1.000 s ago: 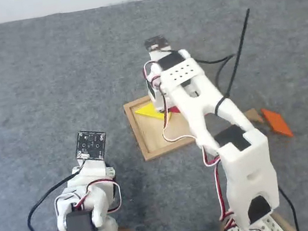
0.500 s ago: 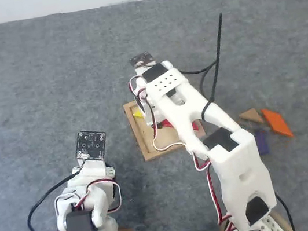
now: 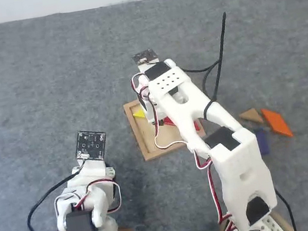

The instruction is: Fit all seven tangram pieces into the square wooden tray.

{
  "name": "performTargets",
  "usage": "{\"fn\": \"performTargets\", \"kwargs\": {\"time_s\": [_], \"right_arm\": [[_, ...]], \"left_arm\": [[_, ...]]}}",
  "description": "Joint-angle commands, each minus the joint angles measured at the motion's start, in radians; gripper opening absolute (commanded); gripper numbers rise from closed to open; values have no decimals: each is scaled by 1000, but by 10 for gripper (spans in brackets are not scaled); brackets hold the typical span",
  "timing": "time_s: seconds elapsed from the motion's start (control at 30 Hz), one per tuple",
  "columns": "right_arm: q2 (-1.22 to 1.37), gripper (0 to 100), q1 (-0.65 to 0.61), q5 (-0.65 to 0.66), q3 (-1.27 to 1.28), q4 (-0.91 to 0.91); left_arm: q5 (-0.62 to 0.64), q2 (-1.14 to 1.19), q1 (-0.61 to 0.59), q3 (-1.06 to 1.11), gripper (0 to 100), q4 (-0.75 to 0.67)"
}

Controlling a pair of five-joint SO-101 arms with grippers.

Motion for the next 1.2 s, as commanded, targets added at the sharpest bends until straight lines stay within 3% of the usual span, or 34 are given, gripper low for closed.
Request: {"fn": "performTargets", "kwargs": {"time_s": [0.0, 0.27, 0.53, 0.63, 0.73, 0.87, 1.03, 1.17], "right_arm": [[-15, 425, 16, -11, -60, -12], [-88, 423, 33, 29, -118, -12], [-460, 423, 88, 138, -54, 116], [-645, 423, 94, 170, 173, -28], [-823, 423, 67, 272, 525, -289], [-874, 422, 84, 376, 914, -607], [-748, 322, 97, 377, 898, -644], [-608, 336, 91, 376, 807, -653]], "left_arm": [[9, -20, -3, -12, 13, 5], [9, -20, -3, -12, 13, 5], [9, -20, -3, -12, 13, 5], [9, -20, -3, -12, 13, 5], [9, -20, -3, -12, 13, 5], [9, -20, -3, -12, 13, 5], [9, -20, -3, -12, 13, 5], [9, -20, -3, -12, 13, 5]]}}
